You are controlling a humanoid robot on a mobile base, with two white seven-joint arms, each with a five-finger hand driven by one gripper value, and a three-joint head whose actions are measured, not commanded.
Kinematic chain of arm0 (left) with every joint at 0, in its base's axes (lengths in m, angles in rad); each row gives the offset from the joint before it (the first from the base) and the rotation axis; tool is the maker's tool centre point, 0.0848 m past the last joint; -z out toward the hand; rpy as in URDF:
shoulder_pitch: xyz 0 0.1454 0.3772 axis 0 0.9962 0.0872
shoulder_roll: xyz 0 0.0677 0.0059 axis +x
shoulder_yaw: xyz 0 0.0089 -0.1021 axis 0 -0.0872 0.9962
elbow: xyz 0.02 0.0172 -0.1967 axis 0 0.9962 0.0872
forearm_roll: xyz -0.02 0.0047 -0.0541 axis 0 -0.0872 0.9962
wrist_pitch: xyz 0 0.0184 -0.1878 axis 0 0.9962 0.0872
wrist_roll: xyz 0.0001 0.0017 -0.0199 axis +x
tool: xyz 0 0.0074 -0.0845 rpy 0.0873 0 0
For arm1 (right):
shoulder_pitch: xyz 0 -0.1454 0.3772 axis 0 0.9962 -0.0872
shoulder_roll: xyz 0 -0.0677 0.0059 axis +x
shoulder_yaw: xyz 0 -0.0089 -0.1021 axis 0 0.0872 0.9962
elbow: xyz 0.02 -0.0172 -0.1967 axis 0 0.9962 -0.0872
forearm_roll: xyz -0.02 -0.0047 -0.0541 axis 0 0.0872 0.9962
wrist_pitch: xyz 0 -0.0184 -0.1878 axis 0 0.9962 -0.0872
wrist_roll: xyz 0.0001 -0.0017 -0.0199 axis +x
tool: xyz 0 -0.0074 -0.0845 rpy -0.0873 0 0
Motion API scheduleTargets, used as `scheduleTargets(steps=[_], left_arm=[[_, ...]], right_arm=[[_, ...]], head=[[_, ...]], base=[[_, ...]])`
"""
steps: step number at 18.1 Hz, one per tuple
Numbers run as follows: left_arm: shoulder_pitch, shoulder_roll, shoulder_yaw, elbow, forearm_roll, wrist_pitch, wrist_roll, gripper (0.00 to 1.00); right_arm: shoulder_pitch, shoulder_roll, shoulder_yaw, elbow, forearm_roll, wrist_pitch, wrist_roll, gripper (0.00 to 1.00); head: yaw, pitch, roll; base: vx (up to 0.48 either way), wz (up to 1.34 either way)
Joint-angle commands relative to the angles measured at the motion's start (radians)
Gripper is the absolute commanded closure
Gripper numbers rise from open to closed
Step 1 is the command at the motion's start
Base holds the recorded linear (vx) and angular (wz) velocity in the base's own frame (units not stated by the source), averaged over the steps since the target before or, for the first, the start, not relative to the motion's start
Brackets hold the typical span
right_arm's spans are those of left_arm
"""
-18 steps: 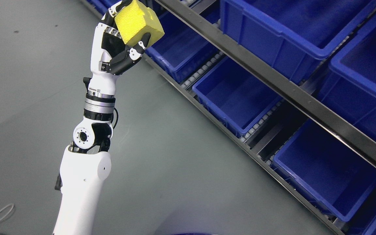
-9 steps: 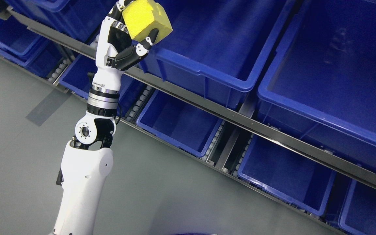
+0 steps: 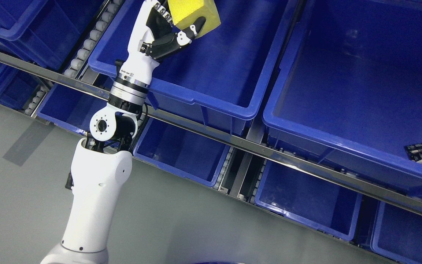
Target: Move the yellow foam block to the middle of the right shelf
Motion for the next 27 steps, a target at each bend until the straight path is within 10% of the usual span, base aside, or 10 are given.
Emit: scheduleTargets(steps=[1, 12, 27], left_arm=[[-0.022, 0.017, -0.080, -0.024, -0.002, 0.018, 0.000, 0.41], [-0.035, 0.017, -0.028, -0.040, -0.005, 0.009, 0.013, 0.03], [0.032, 0.017, 0.212, -0.037, -0.114, 0.080, 0.099, 0.00]], right_arm=[[0.024, -0.017, -0.012, -0.017, 0.003, -0.001, 0.000, 0.00], [0.024, -0.017, -0.012, -0.017, 0.003, -0.001, 0.000, 0.00], [0.024, -0.017, -0.012, -0.017, 0.003, -0.001, 0.000, 0.00]], head=[[0.0000, 0.000, 0.000], [0.0000, 0.000, 0.000], [0.0000, 0.000, 0.000]], base=[[0.000, 0.00], [-0.002, 0.01], [0.000, 0.00]])
